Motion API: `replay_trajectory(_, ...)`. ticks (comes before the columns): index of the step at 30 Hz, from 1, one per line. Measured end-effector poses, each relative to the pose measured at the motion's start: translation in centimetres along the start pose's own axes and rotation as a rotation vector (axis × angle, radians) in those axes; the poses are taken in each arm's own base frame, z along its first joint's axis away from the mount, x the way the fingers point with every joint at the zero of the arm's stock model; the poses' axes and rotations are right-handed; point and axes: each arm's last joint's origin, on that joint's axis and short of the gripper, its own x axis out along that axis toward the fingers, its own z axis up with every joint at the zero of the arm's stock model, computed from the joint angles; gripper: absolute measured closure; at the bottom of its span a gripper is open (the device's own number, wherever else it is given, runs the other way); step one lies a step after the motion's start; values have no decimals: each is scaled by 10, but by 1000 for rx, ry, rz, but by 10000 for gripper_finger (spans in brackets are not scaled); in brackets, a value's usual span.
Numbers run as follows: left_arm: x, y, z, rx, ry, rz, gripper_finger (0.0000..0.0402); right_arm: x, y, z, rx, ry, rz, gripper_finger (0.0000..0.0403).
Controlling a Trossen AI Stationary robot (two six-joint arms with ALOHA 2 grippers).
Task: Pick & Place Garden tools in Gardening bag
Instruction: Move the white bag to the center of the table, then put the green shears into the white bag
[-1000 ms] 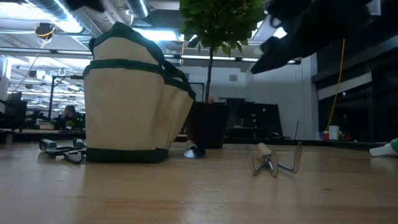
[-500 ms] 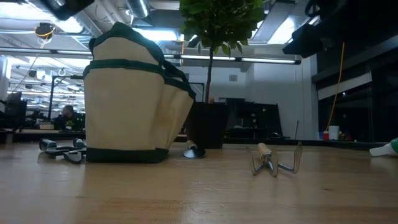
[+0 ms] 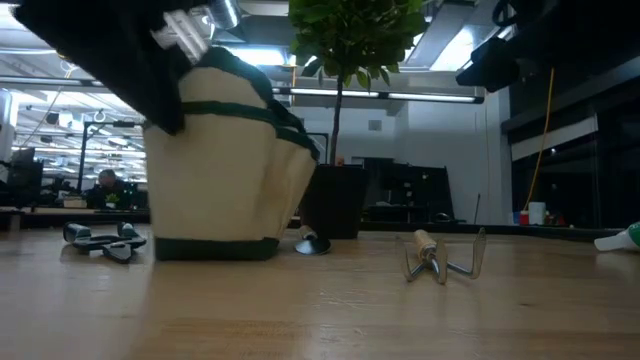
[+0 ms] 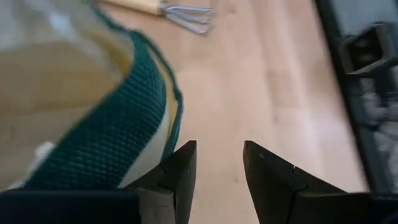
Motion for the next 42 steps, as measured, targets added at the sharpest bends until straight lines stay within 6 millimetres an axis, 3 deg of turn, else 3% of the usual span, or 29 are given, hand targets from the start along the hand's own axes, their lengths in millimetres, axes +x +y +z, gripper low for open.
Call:
replay_trajectory(12,-1,40,-1,-49,46,333,274,0,0,-2,0,19,1,62)
replay_trajectory(18,-15,46,-3,-103,117,296,274,0,0,-6,-1,61,2,62)
replay_trajectory(29,-56,40,9,-198,-75,240,274,0,0,-8,-66,78,-3,62)
replay_trajectory(42,-65,5,2,-273,-114,86,274,0,0,-6,-37,57,-7,62)
